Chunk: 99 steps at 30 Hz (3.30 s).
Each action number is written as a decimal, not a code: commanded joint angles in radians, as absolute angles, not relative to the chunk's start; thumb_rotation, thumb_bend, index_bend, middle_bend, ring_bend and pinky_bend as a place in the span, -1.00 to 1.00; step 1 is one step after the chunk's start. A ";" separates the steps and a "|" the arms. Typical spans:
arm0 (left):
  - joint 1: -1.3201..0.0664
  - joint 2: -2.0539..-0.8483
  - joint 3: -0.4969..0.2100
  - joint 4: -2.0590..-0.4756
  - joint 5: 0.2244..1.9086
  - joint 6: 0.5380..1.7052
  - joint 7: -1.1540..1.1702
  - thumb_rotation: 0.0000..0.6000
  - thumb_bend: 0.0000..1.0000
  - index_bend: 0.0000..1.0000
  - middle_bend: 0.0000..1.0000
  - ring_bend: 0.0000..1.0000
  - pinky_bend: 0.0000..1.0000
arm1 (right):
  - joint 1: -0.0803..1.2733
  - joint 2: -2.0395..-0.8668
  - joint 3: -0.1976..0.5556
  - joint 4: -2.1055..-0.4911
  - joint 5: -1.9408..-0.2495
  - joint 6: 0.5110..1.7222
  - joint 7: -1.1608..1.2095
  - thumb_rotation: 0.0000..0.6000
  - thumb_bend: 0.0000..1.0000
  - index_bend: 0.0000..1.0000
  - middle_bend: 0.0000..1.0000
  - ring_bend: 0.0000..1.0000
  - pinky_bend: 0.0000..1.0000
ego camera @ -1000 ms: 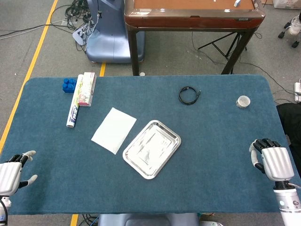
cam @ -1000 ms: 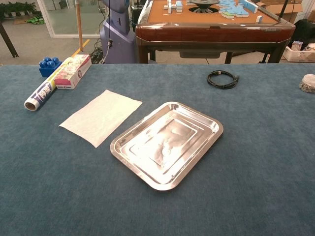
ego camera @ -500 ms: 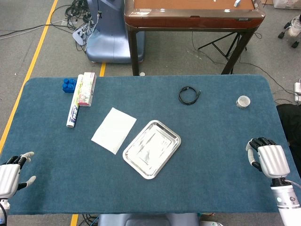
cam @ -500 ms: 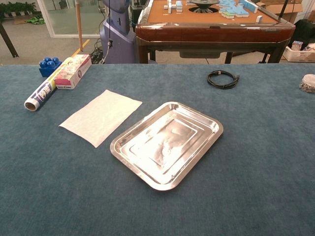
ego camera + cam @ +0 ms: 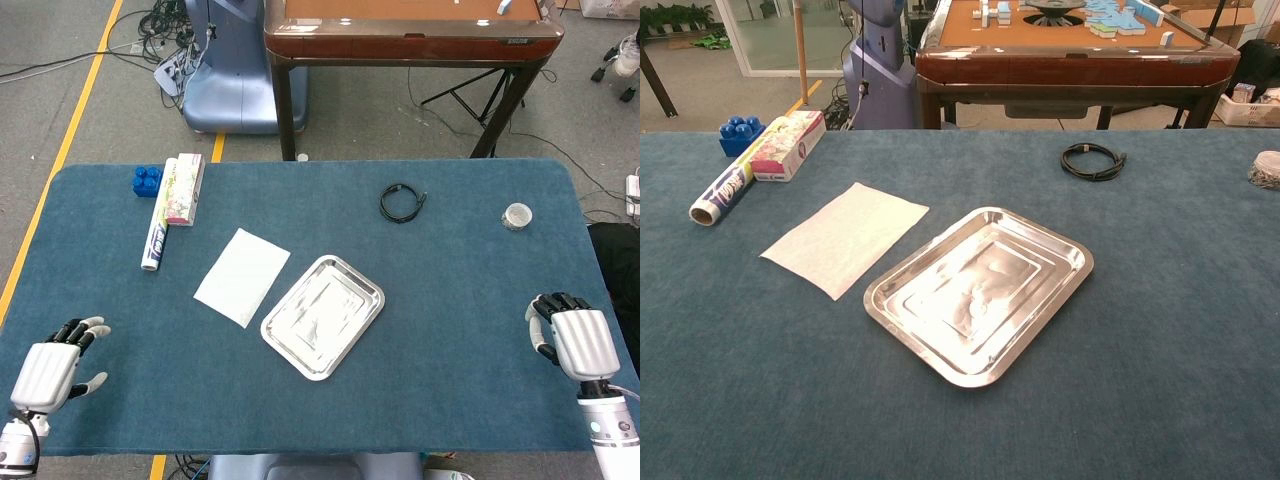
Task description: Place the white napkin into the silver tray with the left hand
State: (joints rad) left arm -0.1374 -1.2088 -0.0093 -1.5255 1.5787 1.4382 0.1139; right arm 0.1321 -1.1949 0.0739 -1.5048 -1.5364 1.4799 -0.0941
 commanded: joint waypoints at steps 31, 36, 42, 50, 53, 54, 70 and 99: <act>-0.480 -1.475 -0.064 -1.279 1.645 1.169 0.114 1.00 -0.72 -0.22 1.00 1.00 1.00 | 0.115 -1.175 0.082 -1.520 -1.524 1.507 -0.079 1.00 -0.03 0.11 -0.02 -0.26 -0.09; -0.516 -1.515 -0.055 -1.223 1.657 1.152 0.089 1.00 -0.72 -0.14 1.00 1.00 1.00 | 0.111 -1.171 0.084 -1.524 -1.526 1.516 -0.076 1.00 -0.03 0.11 -0.02 -0.26 -0.09; -0.546 -1.573 -0.061 -1.147 1.661 1.162 0.078 1.00 -0.72 -0.11 1.00 1.00 1.00 | 0.109 -1.166 0.087 -1.527 -1.524 1.519 -0.072 1.00 -0.03 0.11 -0.02 -0.26 -0.09; -0.574 -1.618 -0.066 -1.098 1.627 1.136 0.095 1.00 -0.72 -0.12 1.00 1.00 1.00 | 0.106 -1.162 0.087 -1.530 -1.526 1.523 -0.066 1.00 -0.03 0.11 -0.02 -0.26 -0.09; -0.578 -1.621 -0.066 -1.100 1.606 1.117 0.128 1.00 -0.72 -0.14 1.00 1.00 1.00 | 0.105 -1.159 0.089 -1.532 -1.525 1.526 -0.064 1.00 -0.03 0.11 -0.02 -0.26 -0.09; -0.579 -1.621 -0.067 -1.102 1.600 1.111 0.138 1.00 -0.72 -0.15 1.00 1.00 1.00 | 0.104 -1.159 0.089 -1.532 -1.525 1.527 -0.064 1.00 -0.03 0.11 -0.02 -0.26 -0.09; -0.593 -1.647 -0.060 -1.097 1.554 1.097 0.180 1.00 -0.68 -0.14 1.00 1.00 1.00 | 0.105 -1.160 0.088 -1.532 -1.525 1.521 -0.065 1.00 -0.03 0.11 -0.02 -0.26 -0.09; -0.602 -1.707 -0.053 -1.021 1.518 1.101 0.174 1.00 -0.47 -0.14 1.00 1.00 1.00 | 0.106 -1.159 0.090 -1.532 -1.523 1.517 -0.063 1.00 -0.03 0.11 -0.02 -0.26 -0.09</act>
State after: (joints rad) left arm -0.6020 -1.7067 -0.0529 -1.0213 1.5186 1.1009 0.1740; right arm 0.1056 -1.1591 0.0896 -1.5322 -1.5227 1.5174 -0.0627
